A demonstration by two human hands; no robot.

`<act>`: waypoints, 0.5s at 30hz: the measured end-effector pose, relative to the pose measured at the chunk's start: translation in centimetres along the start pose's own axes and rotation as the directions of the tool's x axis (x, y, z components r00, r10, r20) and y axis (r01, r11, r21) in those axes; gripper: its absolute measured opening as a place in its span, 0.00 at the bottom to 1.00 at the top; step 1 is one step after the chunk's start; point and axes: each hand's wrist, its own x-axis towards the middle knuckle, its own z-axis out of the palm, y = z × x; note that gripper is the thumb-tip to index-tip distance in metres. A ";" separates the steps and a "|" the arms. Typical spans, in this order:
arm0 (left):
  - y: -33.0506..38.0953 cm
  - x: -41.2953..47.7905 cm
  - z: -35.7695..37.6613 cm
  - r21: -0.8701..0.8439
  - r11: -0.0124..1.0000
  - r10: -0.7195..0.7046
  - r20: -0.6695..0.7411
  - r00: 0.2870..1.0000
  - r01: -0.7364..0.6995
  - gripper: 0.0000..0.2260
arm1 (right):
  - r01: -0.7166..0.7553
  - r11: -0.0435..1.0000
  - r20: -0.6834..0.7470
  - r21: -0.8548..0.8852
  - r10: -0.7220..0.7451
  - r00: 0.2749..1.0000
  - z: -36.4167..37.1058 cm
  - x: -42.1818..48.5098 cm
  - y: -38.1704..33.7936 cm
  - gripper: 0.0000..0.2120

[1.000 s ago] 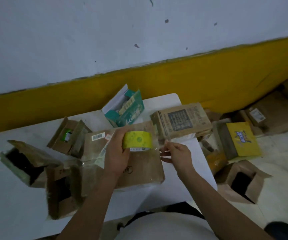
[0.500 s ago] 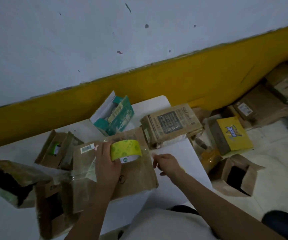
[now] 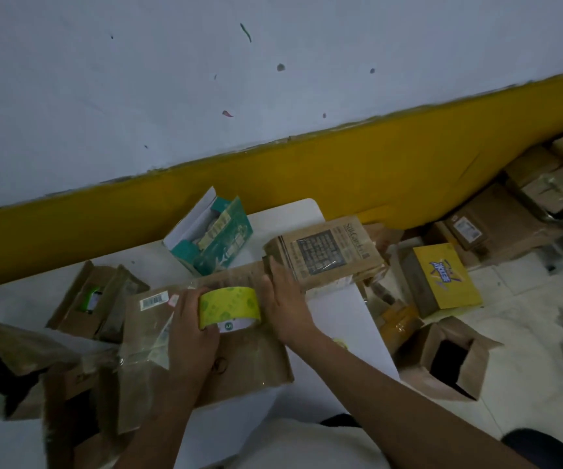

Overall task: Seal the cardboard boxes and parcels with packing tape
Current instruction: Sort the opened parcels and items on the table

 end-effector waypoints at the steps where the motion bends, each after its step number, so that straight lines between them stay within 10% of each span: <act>1: 0.0 -0.1 0.0 -0.011 1.000 -0.009 0.000 1.000 0.009 0.19 | -0.012 0.997 0.053 0.073 0.008 0.999 0.5 0.1 -0.3 0.27; 9: 1.1 0.3 0.5 -0.335 0.921 -0.176 0.096 0.980 0.198 0.35 | -0.063 0.982 0.103 0.181 0.045 0.994 1.7 1.0 1.3 0.27; 12: 2.1 1.3 -0.7 -0.334 0.920 -0.171 0.132 0.976 0.206 0.11 | -0.034 0.993 0.074 0.112 0.025 0.997 1.8 1.0 1.2 0.27; 15: -0.1 2.3 -4.0 -0.219 0.966 -0.082 0.239 0.967 0.136 0.19 | -0.037 0.998 0.052 0.047 0.035 0.998 1.4 0.5 1.0 0.27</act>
